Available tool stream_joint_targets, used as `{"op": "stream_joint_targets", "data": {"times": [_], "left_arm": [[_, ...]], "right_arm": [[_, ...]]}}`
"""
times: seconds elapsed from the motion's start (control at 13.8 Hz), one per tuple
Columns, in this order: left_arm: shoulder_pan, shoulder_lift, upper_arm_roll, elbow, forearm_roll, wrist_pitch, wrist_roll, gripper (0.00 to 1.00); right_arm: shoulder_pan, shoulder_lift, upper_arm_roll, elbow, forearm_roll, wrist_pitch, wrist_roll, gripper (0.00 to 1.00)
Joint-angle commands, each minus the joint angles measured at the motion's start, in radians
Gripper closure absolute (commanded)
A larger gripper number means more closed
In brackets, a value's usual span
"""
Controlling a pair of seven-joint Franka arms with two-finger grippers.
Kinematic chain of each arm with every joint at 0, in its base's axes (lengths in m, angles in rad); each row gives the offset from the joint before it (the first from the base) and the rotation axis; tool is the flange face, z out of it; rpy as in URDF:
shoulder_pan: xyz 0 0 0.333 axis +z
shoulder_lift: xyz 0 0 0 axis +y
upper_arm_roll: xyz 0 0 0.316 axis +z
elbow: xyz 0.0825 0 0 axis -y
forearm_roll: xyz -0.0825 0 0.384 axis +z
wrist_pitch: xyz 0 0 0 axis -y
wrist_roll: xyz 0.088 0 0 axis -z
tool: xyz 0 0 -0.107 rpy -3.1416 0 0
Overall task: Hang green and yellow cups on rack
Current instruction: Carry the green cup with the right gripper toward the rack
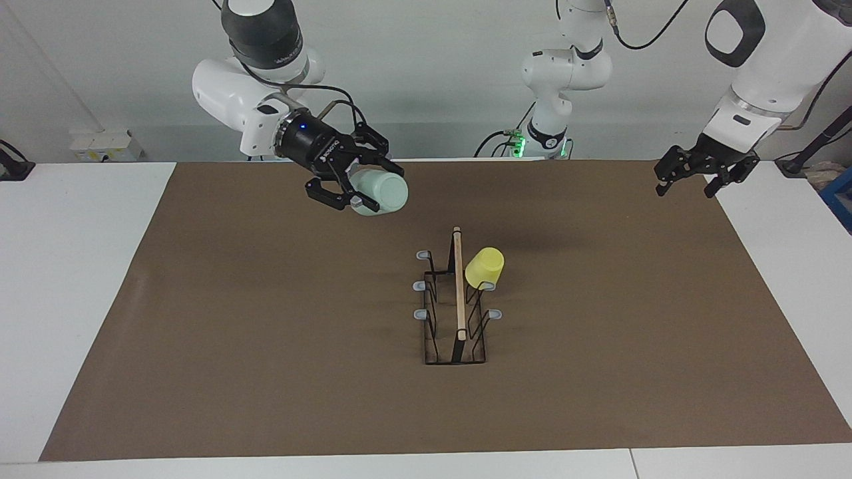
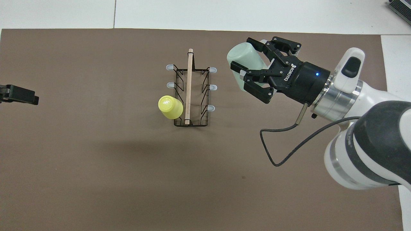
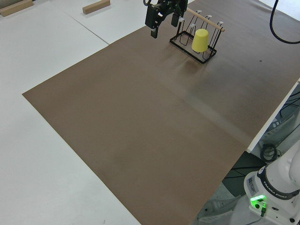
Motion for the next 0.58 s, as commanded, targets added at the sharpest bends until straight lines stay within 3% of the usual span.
{"op": "stream_joint_targets", "data": {"times": [0.0, 0.14, 0.36, 0.51], "left_arm": [[-0.001, -0.006, -0.001, -0.004, 0.003, -0.003, -0.011, 0.00], [-0.001, -0.006, -0.001, -0.004, 0.003, -0.004, -0.011, 0.00], [-0.001, -0.006, -0.001, -0.004, 0.003, -0.004, -0.011, 0.00], [-0.001, -0.006, -0.001, -0.004, 0.003, -0.003, -0.011, 0.00]], "right_arm": [[-0.010, -0.027, 0.003, -0.053, 0.165, -0.044, -0.123, 1.00], [-0.016, -0.004, 0.003, -0.084, 0.234, -0.112, -0.224, 1.00], [0.039, 0.030, 0.003, -0.142, 0.484, -0.122, -0.457, 1.00], [0.058, 0.027, 0.003, -0.180, 0.520, -0.124, -0.485, 1.00]]}}
